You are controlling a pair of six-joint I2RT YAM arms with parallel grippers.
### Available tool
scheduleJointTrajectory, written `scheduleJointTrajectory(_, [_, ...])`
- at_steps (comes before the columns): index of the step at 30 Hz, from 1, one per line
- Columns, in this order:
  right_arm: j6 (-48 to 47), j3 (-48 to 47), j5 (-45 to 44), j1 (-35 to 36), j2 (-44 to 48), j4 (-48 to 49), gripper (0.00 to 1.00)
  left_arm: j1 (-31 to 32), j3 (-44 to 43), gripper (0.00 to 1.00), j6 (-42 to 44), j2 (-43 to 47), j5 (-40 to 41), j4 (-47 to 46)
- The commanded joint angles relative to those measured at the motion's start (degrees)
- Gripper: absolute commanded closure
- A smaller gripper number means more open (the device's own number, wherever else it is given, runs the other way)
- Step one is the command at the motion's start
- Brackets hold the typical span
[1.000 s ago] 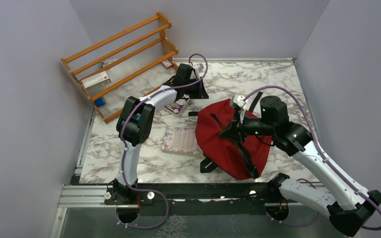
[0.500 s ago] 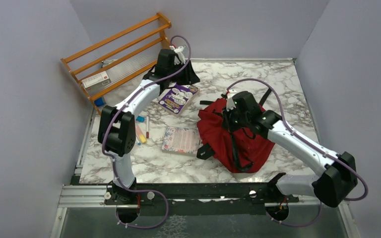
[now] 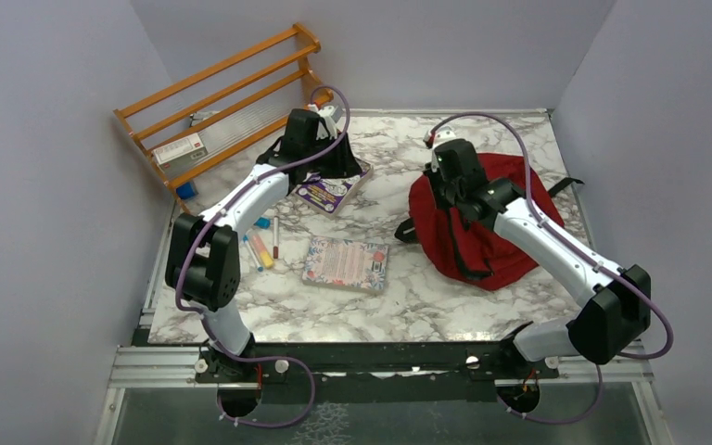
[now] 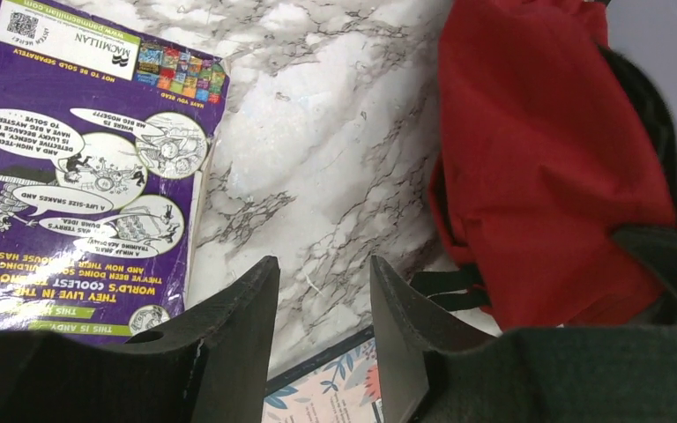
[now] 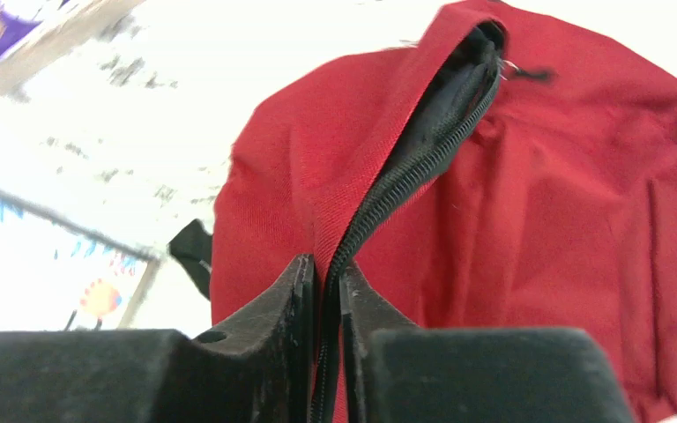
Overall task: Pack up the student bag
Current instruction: Unzip the student bag at the center of the board.
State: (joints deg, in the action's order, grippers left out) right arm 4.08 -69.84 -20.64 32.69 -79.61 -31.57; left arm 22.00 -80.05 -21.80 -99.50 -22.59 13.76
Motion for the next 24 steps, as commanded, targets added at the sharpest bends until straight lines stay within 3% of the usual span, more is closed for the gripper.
scheduleJointTrajectory(1, [-5.42,3.25,21.51,0.17,0.61,1.78,0.71,0.15,1.57,0.56,0.16,2.63,0.67,-0.18])
scheduleJointTrajectory(5, [-2.07,8.3,37.74,0.16,2.41,7.21,0.47,0.15,3.4,0.56,-0.33,2.76,0.28,-0.75])
scheduleJointTrajectory(8, [-0.23,10.45,35.34,0.1,4.86,9.84,0.35,0.15,4.29,0.56,-0.43,2.97,0.0,-0.85])
scheduleJointTrajectory(11, [0.66,9.53,26.9,0.1,5.61,6.84,0.27,0.13,5.17,0.56,-0.43,3.41,0.0,-0.94])
scheduleJointTrajectory(15, [3.76,6.87,14.91,0.1,4.5,-1.94,0.27,0.14,5.75,0.56,-0.81,3.51,-0.46,-1.23])
scheduleJointTrajectory(19, [6.31,8.76,13.71,0.12,7.25,-3.03,0.27,0.13,6.22,0.56,-1.37,3.61,-1.09,-1.79])
scheduleJointTrajectory(24, [8.19,11.09,13.87,0.11,8.85,-3.12,0.44,0.24,6.31,0.56,-1.66,3.54,-1.87,-2.13])
